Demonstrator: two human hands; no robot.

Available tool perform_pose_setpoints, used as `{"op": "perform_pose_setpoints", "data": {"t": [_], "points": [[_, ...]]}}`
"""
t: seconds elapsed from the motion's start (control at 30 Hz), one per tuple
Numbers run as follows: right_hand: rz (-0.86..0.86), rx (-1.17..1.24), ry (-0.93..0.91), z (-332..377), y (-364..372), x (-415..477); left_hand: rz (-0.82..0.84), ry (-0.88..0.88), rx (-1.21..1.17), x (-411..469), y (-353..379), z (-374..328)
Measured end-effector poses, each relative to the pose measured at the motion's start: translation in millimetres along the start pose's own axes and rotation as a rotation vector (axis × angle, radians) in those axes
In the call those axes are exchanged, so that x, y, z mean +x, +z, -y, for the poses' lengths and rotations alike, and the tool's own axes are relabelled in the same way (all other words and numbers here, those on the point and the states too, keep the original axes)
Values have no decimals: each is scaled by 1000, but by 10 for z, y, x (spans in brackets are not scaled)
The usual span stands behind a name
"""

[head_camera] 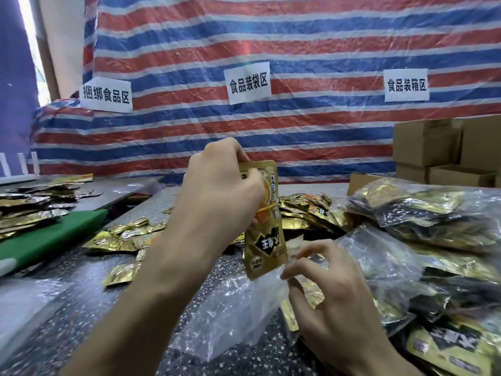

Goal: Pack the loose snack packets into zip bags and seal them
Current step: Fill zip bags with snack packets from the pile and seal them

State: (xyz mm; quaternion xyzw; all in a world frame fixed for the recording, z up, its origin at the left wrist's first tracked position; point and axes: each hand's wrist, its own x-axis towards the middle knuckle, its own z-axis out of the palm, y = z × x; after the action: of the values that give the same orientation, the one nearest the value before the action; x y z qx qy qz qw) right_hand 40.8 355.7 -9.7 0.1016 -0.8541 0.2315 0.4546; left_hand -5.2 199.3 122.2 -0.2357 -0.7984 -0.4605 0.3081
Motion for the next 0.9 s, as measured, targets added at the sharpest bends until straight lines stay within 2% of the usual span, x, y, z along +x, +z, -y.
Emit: {"op": "perform_pose_setpoints", "data": {"t": [0.1, 0.17, 0.3, 0.37, 0.47, 0.53, 0.6, 0.7, 0.77, 0.9], "points": [[-64, -2, -55, 1, -3, 18, 16, 15, 61, -6, 22, 30], [-91, 12, -102, 11, 5, 25, 48, -40, -29, -8, 69, 29], [-163, 170, -152, 55, 30, 26, 60, -61, 24, -22, 229, 90], [-221, 209, -163, 65, 47, 20, 159, -114, 83, -26, 311, 120], [-306, 202, -147, 33, 59, 15, 408, -206, 196, -7, 368, 126], [-340, 190, -127, 5, 52, 20, 579, -252, 215, 7, 356, 148], [-349, 184, -117, -6, 37, 32, 683, -310, 191, -1, 306, 163], [-346, 208, -127, 12, 5, 49, 622, -250, 203, 14, 245, 186], [-337, 250, -144, 36, -26, 66, 550, -222, 89, 40, 191, 190], [-275, 308, -121, 54, -123, 77, 635, -127, -194, 98, -4, 188]]}}
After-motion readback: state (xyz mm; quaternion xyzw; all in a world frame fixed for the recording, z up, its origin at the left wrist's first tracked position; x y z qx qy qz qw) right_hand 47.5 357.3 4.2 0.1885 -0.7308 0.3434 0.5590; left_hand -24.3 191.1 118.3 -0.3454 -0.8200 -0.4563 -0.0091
